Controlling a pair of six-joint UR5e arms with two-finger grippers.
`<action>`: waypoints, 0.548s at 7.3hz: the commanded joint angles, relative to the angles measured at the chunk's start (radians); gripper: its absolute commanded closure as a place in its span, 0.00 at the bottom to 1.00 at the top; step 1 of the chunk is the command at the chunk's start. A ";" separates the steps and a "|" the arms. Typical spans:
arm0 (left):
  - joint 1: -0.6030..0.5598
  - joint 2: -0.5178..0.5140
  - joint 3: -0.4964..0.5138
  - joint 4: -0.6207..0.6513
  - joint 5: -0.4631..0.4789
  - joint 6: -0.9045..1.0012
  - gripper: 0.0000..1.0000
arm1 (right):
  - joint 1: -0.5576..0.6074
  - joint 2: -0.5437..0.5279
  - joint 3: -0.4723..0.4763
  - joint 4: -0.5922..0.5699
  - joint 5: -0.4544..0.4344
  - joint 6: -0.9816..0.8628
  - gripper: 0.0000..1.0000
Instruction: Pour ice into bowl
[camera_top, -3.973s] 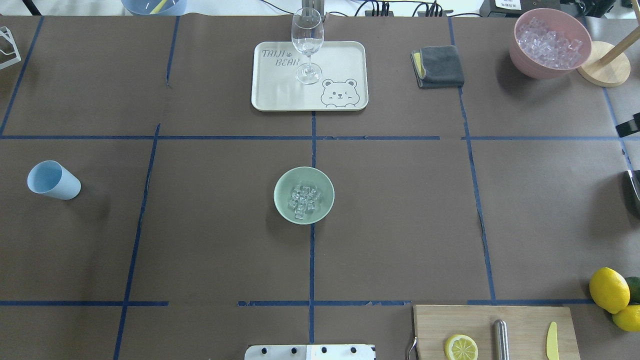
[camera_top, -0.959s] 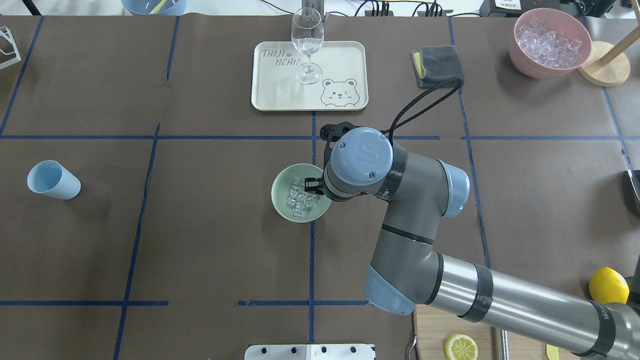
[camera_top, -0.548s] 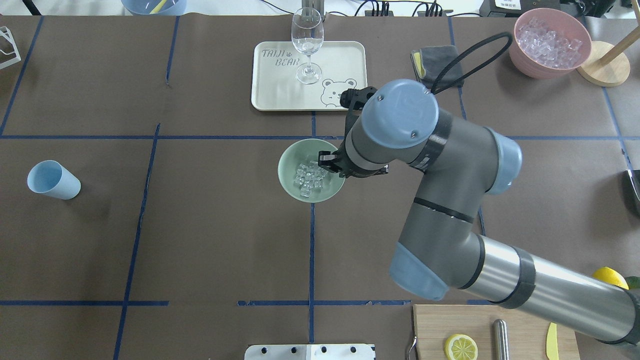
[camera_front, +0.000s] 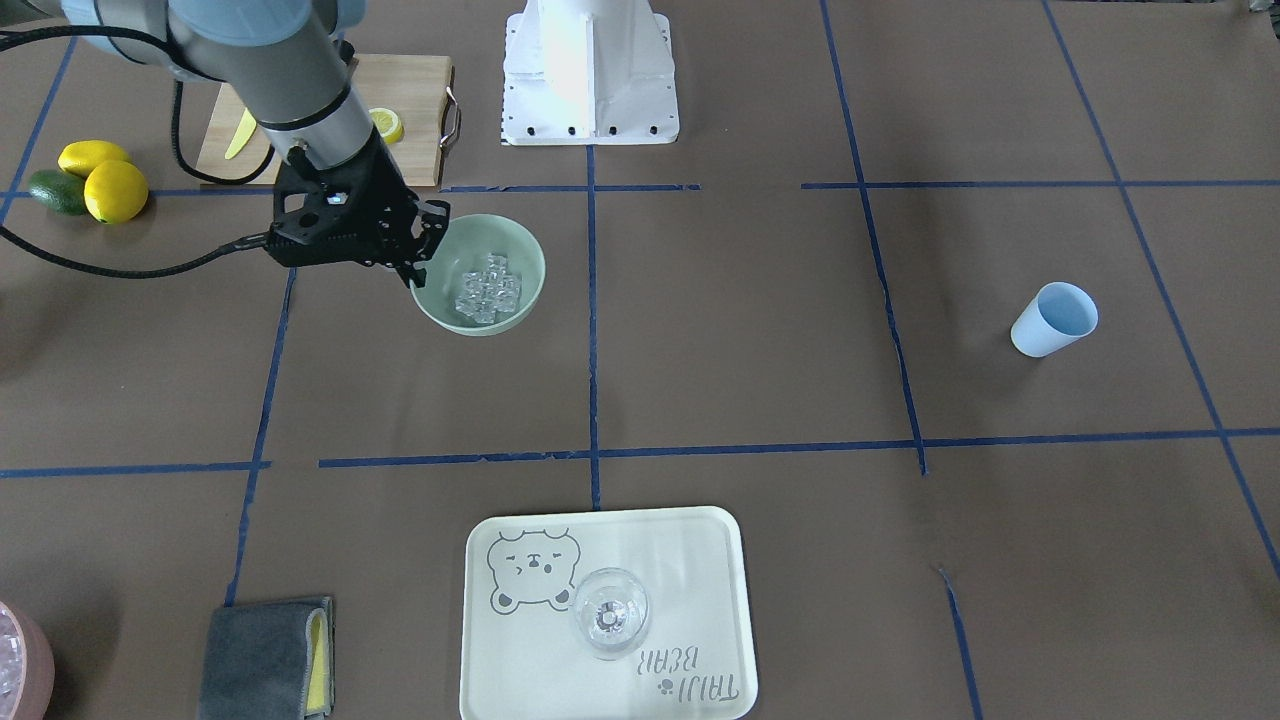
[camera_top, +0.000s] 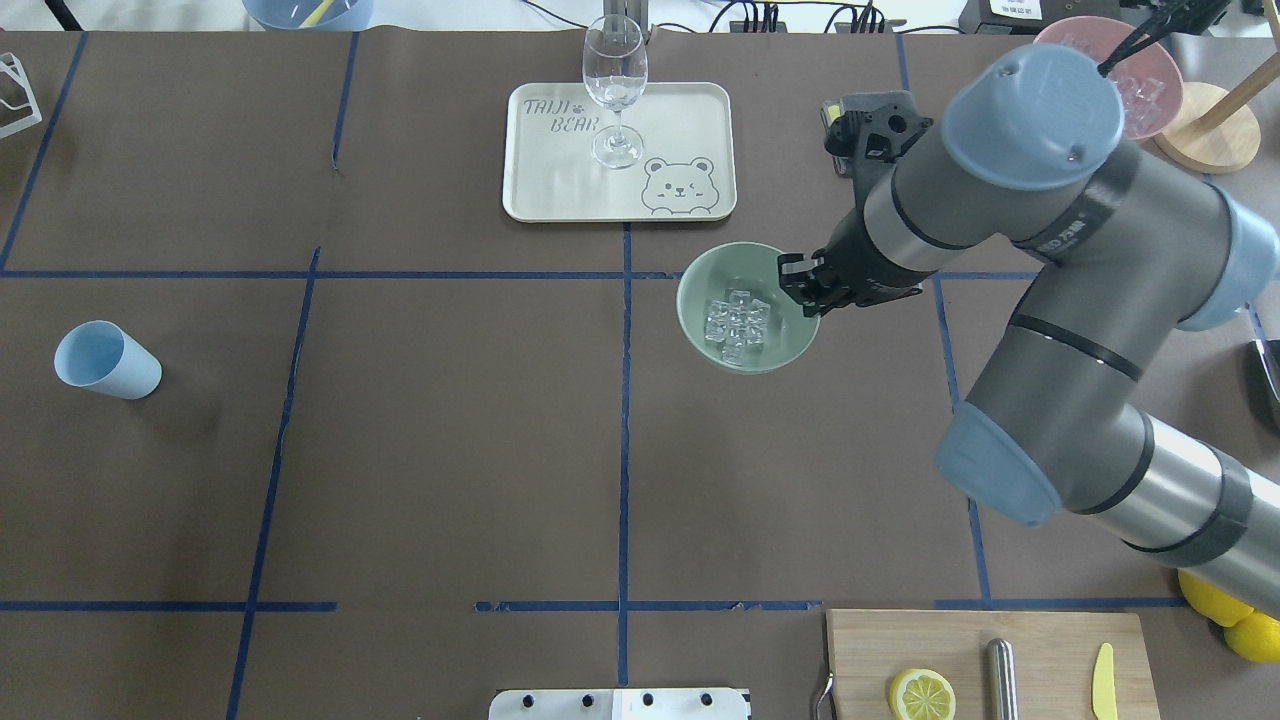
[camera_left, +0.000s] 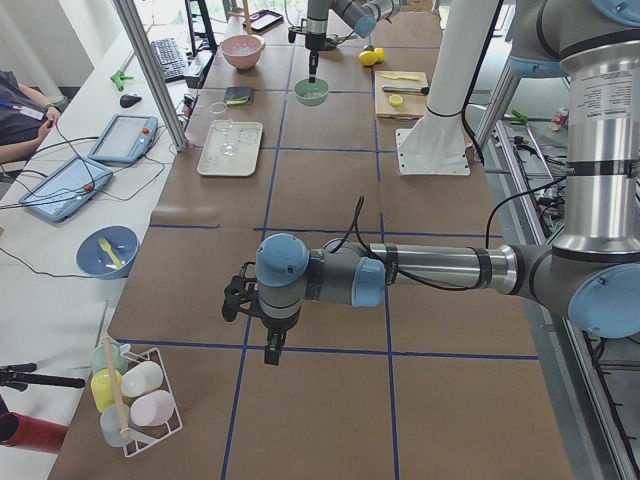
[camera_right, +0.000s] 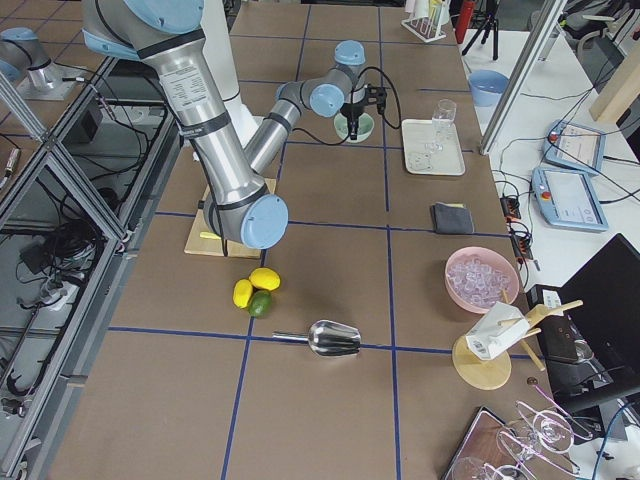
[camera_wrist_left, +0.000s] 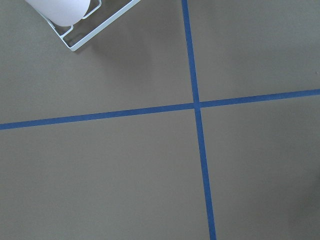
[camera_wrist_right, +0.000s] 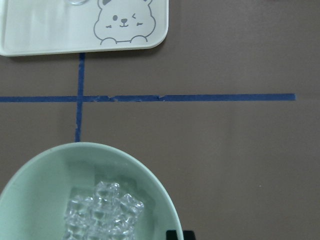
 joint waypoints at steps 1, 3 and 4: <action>0.001 -0.001 0.000 -0.002 -0.021 0.000 0.00 | 0.101 -0.209 0.008 0.146 0.076 -0.175 1.00; -0.001 -0.001 0.000 -0.002 -0.021 0.002 0.00 | 0.181 -0.423 -0.001 0.318 0.148 -0.313 1.00; 0.001 -0.001 0.000 -0.002 -0.021 0.002 0.00 | 0.222 -0.499 -0.033 0.381 0.168 -0.405 1.00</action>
